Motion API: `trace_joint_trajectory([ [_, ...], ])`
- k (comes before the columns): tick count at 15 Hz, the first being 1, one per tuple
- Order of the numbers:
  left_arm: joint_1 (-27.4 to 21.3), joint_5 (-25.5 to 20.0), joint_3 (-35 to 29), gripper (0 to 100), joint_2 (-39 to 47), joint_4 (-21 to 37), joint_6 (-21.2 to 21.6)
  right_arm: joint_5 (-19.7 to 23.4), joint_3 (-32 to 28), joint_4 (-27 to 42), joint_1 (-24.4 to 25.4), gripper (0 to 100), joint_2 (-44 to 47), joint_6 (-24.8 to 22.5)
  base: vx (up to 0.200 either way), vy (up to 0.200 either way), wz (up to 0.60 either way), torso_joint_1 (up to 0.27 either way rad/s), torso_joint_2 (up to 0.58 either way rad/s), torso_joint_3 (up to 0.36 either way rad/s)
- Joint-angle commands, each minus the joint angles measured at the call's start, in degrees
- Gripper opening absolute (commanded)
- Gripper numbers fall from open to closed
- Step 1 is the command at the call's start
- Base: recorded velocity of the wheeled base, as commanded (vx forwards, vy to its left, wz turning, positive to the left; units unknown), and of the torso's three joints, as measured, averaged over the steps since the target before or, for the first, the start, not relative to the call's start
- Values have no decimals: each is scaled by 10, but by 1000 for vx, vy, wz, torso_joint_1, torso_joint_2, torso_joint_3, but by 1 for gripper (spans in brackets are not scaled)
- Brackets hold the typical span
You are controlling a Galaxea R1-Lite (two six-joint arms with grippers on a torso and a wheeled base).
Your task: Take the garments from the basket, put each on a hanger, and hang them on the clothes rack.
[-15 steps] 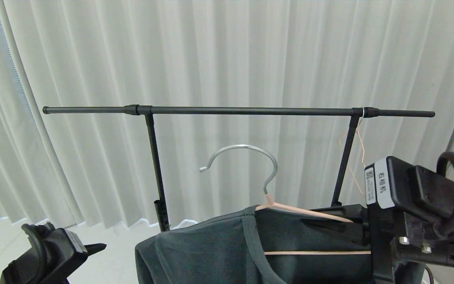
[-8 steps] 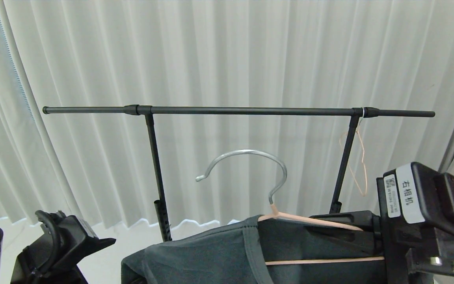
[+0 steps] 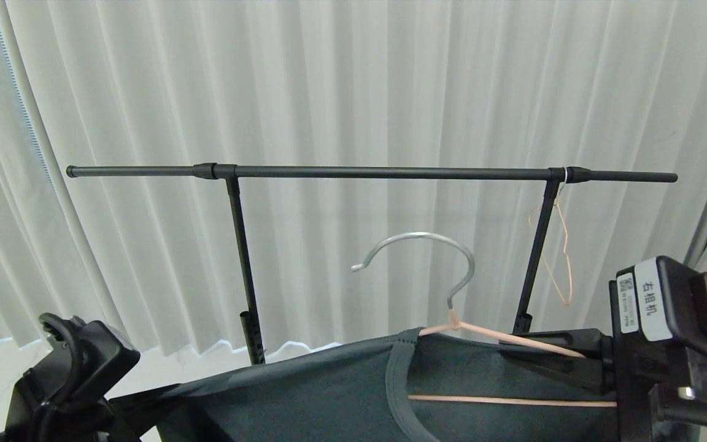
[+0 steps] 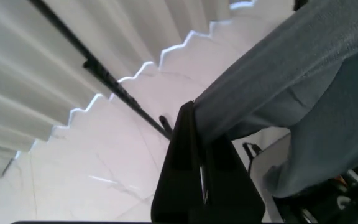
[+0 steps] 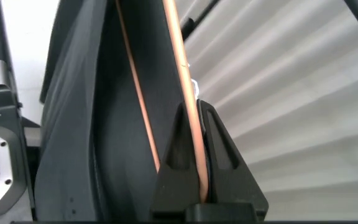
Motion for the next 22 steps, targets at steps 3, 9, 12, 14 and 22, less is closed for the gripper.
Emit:
trace_joint_trajectory([
  [3, 33, -1, -2, 0, -9, 0, 5, 1, 4, -1, -23, 0, -16, 6, 0, 0, 0, 0, 0, 0],
  [9, 7, -1, -20, 100, -37, 0, 1, -46, 5, 0, -76, 0, -28, 43, 0, 0, 0, 0, 0, 0],
  [12, -15, -2, -52, 100, -34, 0, -28, -96, 5, 7, -128, 0, -38, 91, 0, 0, 0, 0, 0, 0],
  [14, -21, -2, -85, 100, -13, 0, -42, -134, 0, 17, -177, 0, -36, 103, 0, 0, 0, 0, 0, 0],
  [22, -20, 21, -119, 100, 72, -86, 33, -218, -62, 53, -269, 0, 54, 213, 0, 0, 0, 0, 0, 0],
])
